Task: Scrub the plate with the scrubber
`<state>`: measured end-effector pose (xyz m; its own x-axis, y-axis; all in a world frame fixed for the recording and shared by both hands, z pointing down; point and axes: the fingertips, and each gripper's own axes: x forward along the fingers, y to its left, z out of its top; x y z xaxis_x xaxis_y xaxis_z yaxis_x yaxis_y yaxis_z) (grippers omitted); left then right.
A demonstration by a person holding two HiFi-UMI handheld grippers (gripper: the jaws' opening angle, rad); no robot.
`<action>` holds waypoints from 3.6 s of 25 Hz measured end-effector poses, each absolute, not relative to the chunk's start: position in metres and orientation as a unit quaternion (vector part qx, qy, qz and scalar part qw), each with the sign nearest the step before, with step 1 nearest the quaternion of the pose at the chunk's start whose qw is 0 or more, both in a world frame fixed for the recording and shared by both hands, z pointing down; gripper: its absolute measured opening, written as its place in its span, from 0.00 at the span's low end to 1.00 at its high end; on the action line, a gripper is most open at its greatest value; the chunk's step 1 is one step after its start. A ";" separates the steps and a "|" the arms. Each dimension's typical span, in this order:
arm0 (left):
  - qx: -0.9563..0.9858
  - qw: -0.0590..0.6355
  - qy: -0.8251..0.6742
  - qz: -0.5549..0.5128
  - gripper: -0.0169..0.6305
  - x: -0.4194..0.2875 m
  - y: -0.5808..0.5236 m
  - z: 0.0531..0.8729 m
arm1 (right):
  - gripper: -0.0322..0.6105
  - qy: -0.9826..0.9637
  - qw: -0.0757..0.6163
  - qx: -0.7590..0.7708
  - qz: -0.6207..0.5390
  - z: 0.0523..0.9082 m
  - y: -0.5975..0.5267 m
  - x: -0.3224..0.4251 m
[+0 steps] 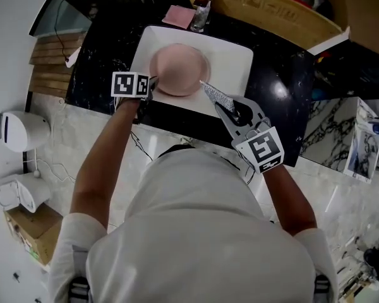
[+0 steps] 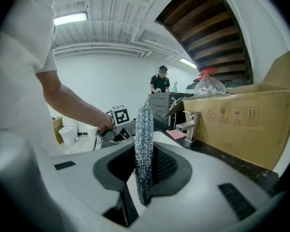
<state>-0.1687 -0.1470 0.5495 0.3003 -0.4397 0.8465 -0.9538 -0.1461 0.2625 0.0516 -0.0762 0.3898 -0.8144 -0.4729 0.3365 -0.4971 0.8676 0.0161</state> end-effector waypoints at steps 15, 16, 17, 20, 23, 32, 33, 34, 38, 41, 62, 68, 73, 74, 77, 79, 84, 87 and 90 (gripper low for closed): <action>0.583 0.520 -0.506 0.366 0.30 -0.183 -0.168 0.605 | 0.17 -0.942 0.145 0.293 0.073 0.402 -0.096 0.057; 0.574 0.520 -0.510 0.375 0.31 -0.183 -0.167 0.609 | 0.17 -0.942 0.143 0.295 0.075 0.402 -0.097 0.057; 0.565 0.519 -0.516 0.382 0.31 -0.184 -0.166 0.611 | 0.17 -0.942 0.141 0.296 0.077 0.403 -0.097 0.058; 0.538 0.518 -0.535 0.396 0.32 -0.190 -0.167 0.615 | 0.17 -0.941 0.135 0.298 0.082 0.403 -0.097 0.061; 0.517 0.519 -0.547 0.406 0.32 -0.199 -0.167 0.621 | 0.17 -0.940 0.132 0.302 0.086 0.403 -0.098 0.065; 0.505 0.523 -0.539 0.426 0.32 -0.200 -0.169 0.644 | 0.17 -0.933 0.134 0.318 0.104 0.405 -0.099 0.081; 0.504 0.524 -0.536 0.428 0.32 -0.199 -0.169 0.647 | 0.17 -0.932 0.136 0.319 0.105 0.406 -0.099 0.082; 0.504 0.526 -0.533 0.431 0.31 -0.198 -0.169 0.650 | 0.17 -0.931 0.139 0.320 0.106 0.406 -0.098 0.083; 0.500 0.537 -0.510 0.448 0.29 -0.194 -0.164 0.662 | 0.17 -0.928 0.149 0.323 0.109 0.409 -0.095 0.086; 0.505 0.547 -0.494 0.449 0.24 -0.191 -0.163 0.669 | 0.17 -0.924 0.155 0.331 0.112 0.411 -0.096 0.089; 0.637 0.591 -0.429 0.247 0.05 -0.151 -0.192 0.629 | 0.17 -0.913 0.178 0.351 0.110 0.412 -0.102 0.074; 0.669 0.586 -0.410 0.202 0.05 -0.140 -0.194 0.611 | 0.17 -0.908 0.181 0.363 0.108 0.411 -0.106 0.071; 0.697 0.571 -0.402 0.165 0.05 -0.135 -0.196 0.588 | 0.17 -0.904 0.182 0.373 0.101 0.409 -0.110 0.065; 0.700 0.567 -0.403 0.160 0.05 -0.136 -0.195 0.584 | 0.17 -0.903 0.183 0.375 0.100 0.408 -0.111 0.063; 0.708 0.562 -0.401 0.149 0.05 -0.136 -0.191 0.576 | 0.17 -0.900 0.194 0.378 0.098 0.411 -0.113 0.060; 0.711 0.564 -0.396 0.141 0.05 -0.134 -0.188 0.570 | 0.17 -0.897 0.200 0.382 0.093 0.412 -0.116 0.059; 0.711 0.564 -0.403 0.116 0.05 -0.130 -0.174 0.554 | 0.17 -0.896 0.214 0.381 0.075 0.415 -0.121 0.054; 0.708 0.563 -0.415 0.102 0.06 -0.126 -0.170 0.546 | 0.17 -0.896 0.230 0.375 0.057 0.416 -0.128 0.053; 0.702 0.574 -0.413 0.086 0.06 -0.121 -0.163 0.543 | 0.17 -0.896 0.244 0.369 0.042 0.421 -0.136 0.051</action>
